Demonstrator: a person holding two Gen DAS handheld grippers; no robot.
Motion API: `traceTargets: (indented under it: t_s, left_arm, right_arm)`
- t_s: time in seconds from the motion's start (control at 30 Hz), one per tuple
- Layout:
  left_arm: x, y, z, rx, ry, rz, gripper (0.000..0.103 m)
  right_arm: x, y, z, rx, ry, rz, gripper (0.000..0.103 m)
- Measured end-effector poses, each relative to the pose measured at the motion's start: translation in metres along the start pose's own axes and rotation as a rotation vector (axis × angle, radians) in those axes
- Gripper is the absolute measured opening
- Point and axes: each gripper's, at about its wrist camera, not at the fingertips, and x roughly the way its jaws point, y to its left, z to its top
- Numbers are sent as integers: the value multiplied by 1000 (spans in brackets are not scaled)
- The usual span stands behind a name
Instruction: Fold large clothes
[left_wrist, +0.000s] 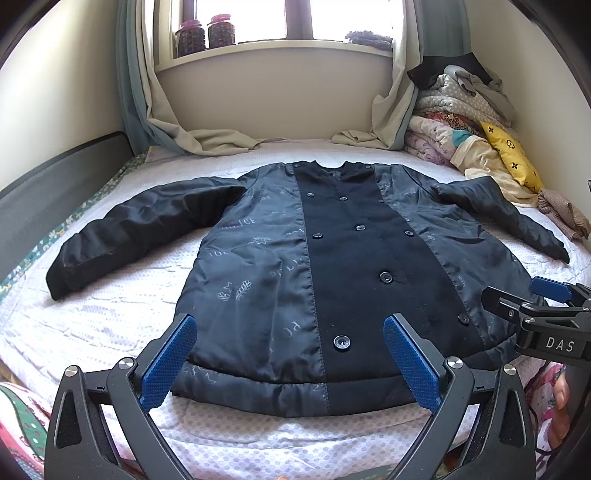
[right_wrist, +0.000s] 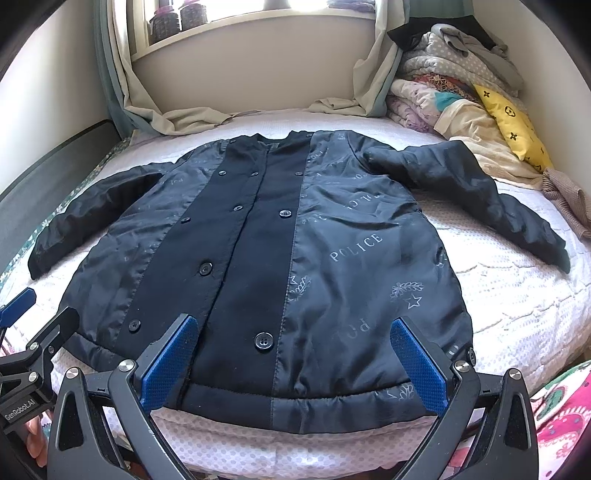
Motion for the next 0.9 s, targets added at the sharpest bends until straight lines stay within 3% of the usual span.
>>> traceTargets:
  t_s: [0.9]
  left_arm:
    - [1, -2, -2, -4, 4, -4, 102]
  right_arm:
    - [-1, 2, 0, -2, 4, 15, 103]
